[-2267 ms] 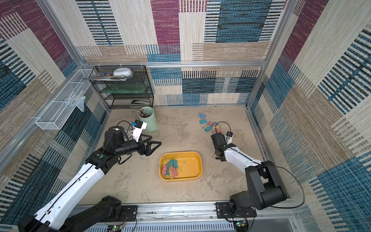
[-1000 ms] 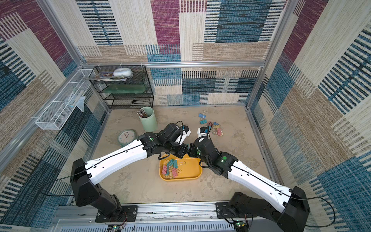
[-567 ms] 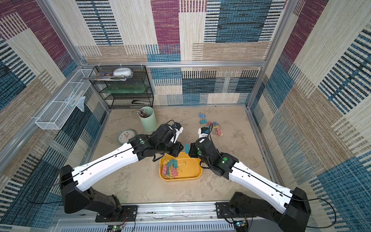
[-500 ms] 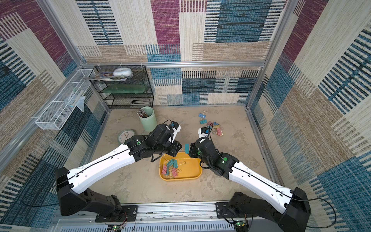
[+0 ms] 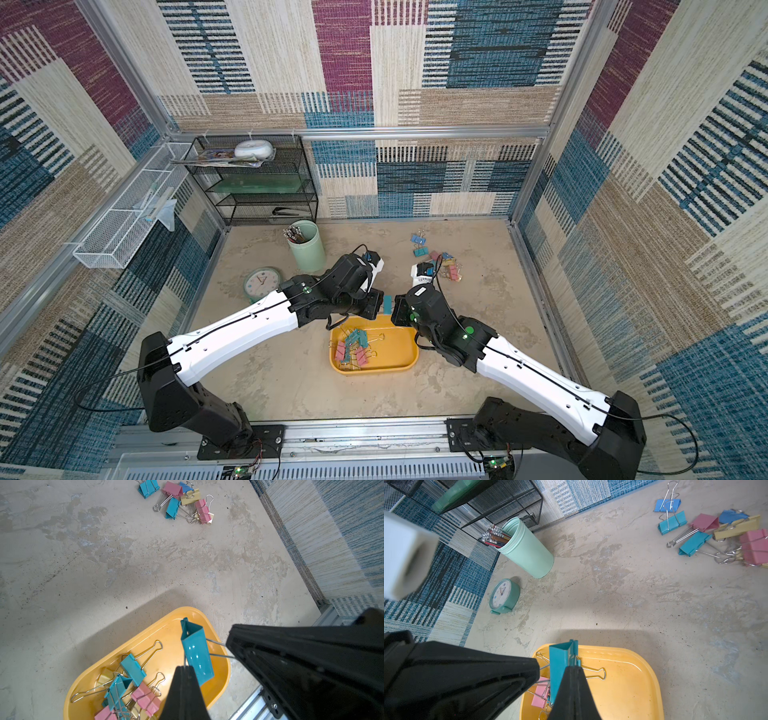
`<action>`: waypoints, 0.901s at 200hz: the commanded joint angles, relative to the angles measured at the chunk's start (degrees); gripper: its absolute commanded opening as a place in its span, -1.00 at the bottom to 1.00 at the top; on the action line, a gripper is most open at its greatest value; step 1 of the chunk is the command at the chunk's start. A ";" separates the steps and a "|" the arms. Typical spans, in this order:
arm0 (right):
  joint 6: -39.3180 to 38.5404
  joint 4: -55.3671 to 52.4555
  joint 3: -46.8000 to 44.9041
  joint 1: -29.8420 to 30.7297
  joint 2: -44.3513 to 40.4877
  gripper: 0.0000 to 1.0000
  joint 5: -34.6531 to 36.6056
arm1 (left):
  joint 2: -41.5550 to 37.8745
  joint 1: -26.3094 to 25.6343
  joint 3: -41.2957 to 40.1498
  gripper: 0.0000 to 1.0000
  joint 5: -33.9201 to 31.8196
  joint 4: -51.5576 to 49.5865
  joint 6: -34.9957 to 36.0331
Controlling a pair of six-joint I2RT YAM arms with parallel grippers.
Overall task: Put the binder clips in the storage box
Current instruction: Place the binder clip in the storage box.
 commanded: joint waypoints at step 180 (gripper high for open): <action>1.18 9.08 -12.56 -18.05 -8.56 0.37 -17.51 | 0.90 -1.55 -16.05 -0.93 -2.88 -4.87 -3.76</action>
